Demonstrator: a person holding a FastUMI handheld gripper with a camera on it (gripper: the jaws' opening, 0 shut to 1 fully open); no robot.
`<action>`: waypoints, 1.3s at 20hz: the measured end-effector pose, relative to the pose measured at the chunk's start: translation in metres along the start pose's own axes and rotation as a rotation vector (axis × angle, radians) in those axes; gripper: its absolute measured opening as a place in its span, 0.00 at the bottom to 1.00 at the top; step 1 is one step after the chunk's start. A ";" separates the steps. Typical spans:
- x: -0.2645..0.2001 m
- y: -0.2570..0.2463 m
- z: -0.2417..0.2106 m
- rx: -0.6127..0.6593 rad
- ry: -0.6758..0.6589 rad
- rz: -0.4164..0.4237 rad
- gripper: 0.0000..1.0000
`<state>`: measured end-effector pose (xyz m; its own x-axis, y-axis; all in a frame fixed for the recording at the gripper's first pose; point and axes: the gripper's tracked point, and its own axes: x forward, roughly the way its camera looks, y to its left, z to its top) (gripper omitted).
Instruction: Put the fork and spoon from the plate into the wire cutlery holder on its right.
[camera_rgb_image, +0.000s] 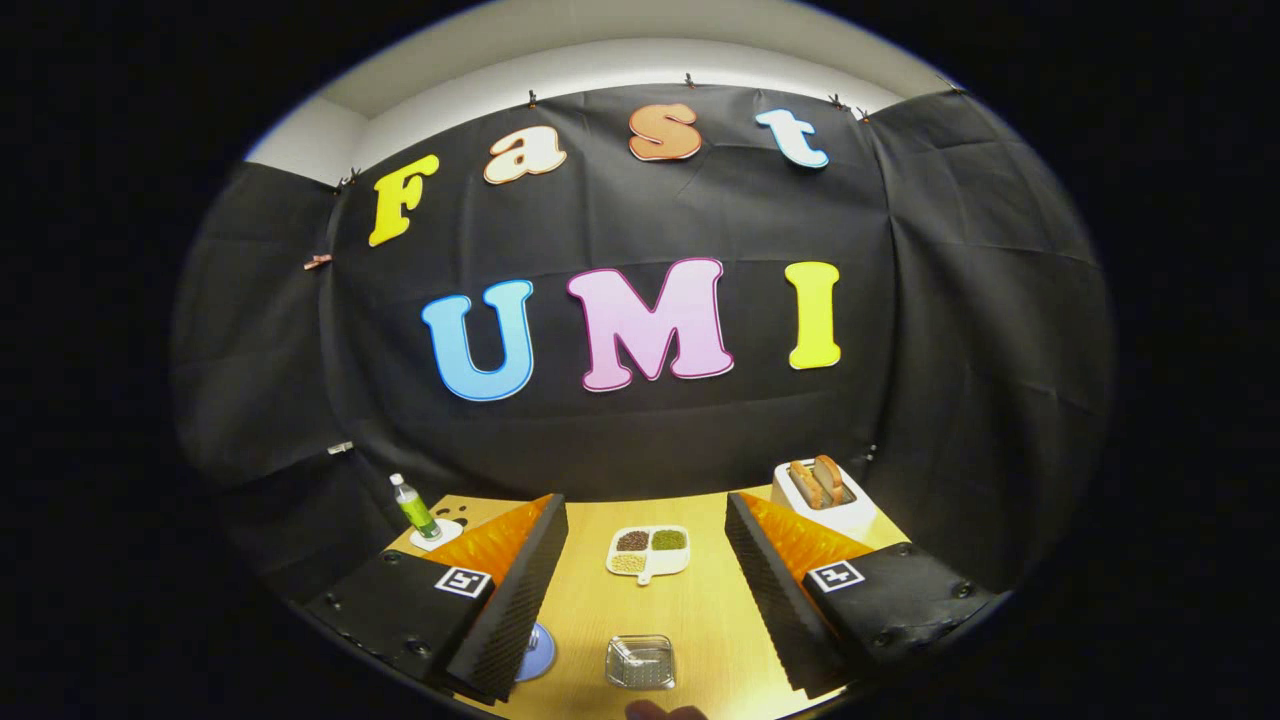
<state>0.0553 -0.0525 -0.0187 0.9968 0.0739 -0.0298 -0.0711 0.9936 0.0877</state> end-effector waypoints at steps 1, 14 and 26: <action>0.004 0.003 -0.006 -0.002 0.014 0.011 0.98; 0.024 0.134 -0.227 -0.037 0.660 0.152 0.99; 0.019 0.166 -0.386 -0.193 0.992 0.151 0.96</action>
<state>0.0481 0.1468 -0.3887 0.5037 0.1502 -0.8507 -0.2859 0.9583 -0.0001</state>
